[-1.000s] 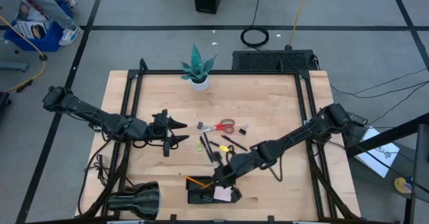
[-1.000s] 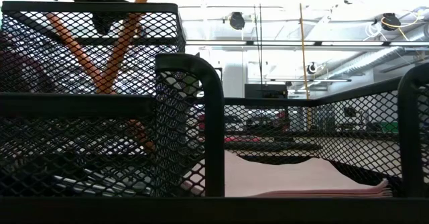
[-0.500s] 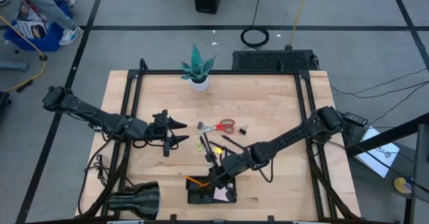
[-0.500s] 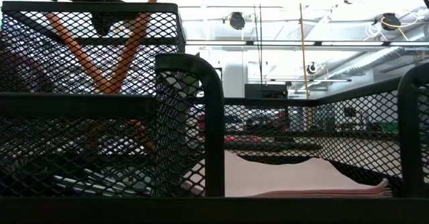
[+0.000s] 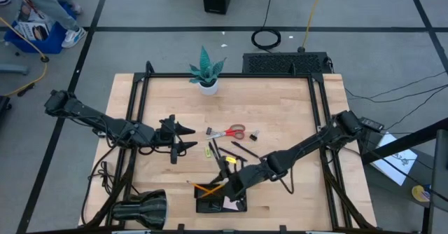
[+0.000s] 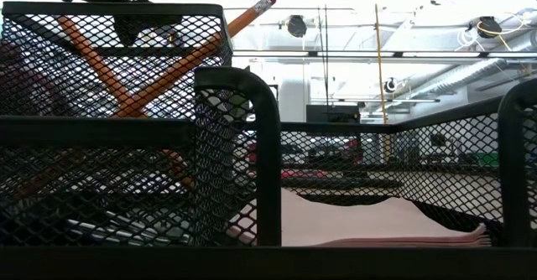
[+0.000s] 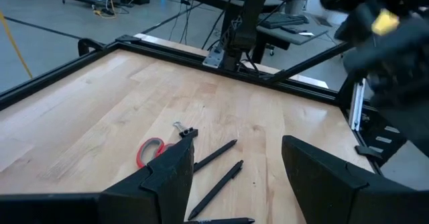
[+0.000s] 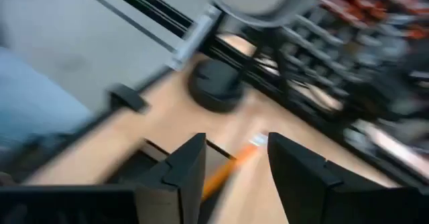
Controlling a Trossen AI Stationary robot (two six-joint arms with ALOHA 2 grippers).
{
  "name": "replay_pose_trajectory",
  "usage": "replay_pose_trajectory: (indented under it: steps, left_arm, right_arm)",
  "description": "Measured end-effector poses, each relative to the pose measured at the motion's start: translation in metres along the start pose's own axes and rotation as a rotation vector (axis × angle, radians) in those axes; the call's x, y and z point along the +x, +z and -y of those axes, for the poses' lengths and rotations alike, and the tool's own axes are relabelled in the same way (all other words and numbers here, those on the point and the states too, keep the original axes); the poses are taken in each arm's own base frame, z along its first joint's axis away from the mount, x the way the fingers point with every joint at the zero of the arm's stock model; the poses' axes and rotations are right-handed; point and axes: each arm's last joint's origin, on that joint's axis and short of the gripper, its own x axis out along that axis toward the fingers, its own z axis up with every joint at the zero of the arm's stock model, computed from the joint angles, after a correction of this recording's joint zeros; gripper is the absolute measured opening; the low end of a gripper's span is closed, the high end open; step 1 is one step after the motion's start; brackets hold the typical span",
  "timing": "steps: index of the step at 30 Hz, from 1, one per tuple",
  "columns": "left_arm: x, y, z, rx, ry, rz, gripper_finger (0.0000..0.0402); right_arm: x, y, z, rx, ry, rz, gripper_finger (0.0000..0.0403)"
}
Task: Pick and place office supplies into organizer
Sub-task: Put the black pen into the black desk organizer
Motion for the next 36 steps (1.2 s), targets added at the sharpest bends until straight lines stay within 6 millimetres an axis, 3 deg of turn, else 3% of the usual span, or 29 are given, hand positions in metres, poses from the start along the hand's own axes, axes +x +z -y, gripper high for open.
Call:
replay_pose_trajectory:
  steps: [6,10,16,24,29,33,36]
  left_arm:
    - [0.0,0.0,0.0,-0.013,-0.006,-0.006,0.0232]
    - [0.0,0.0,0.0,-0.014,-0.006,-0.006,0.0232]
    - [0.0,0.0,0.0,-0.016,-0.006,-0.006,0.0232]
    - [0.0,-0.001,0.0,-0.02,-0.007,-0.008,0.0232]
    - [0.0,-0.001,0.0,-0.018,-0.005,-0.013,0.0232]
    - [0.0,-0.001,0.0,-0.018,-0.005,-0.013,0.0232]
    - [0.0,-0.001,0.0,-0.018,-0.005,-0.013,0.0232]
  right_arm:
    - [-0.03,0.011,-0.008,-0.042,-0.262,-0.184,0.0147]
    - [-0.045,0.003,-0.014,0.004,-0.349,-0.247,0.0141]
    - [-0.071,-0.044,-0.016,0.098,-0.408,-0.253,0.0139]
    - [-0.125,-0.122,-0.012,0.264,-0.54,0.001,0.013]
    - [-0.151,-0.171,-0.015,0.395,-0.587,0.037,0.013]
    - [-0.159,-0.194,-0.015,0.492,-0.602,0.016,0.013]
    - [-0.161,-0.199,-0.015,0.536,-0.606,0.017,0.013]
